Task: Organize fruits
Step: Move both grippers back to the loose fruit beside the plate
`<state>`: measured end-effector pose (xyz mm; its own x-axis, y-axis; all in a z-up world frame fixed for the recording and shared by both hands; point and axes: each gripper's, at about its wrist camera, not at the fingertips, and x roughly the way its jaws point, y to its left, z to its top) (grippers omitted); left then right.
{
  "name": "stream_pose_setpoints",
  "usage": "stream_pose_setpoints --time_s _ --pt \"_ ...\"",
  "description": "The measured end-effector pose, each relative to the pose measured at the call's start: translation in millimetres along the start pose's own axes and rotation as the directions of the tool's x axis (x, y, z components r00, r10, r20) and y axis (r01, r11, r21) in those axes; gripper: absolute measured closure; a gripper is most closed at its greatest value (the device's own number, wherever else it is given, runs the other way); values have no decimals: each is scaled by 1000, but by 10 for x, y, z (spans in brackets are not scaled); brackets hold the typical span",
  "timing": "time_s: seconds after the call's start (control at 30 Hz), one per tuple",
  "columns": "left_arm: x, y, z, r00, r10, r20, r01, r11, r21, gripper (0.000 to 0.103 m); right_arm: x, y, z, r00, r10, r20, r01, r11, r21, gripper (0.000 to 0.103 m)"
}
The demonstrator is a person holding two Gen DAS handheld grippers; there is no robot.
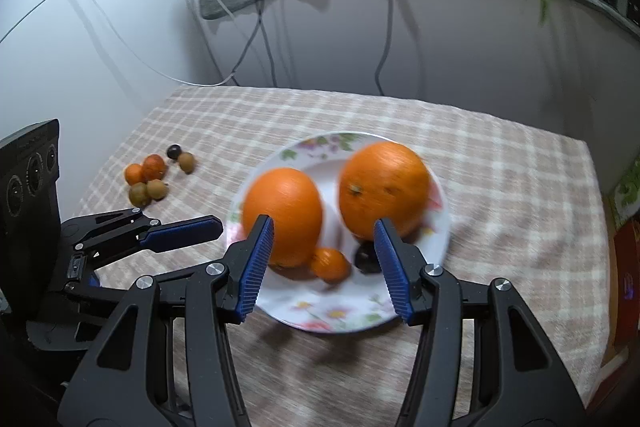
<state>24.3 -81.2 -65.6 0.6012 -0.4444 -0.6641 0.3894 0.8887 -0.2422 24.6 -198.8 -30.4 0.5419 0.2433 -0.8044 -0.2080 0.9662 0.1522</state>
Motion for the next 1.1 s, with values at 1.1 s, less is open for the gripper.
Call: stream_pose_setpoints --time_s 1.1 --pt "-674 1492 -498 960 279 -8 -273 933 -234 65 1076 1652 328 958 234 -163 -267 938 -220 48"
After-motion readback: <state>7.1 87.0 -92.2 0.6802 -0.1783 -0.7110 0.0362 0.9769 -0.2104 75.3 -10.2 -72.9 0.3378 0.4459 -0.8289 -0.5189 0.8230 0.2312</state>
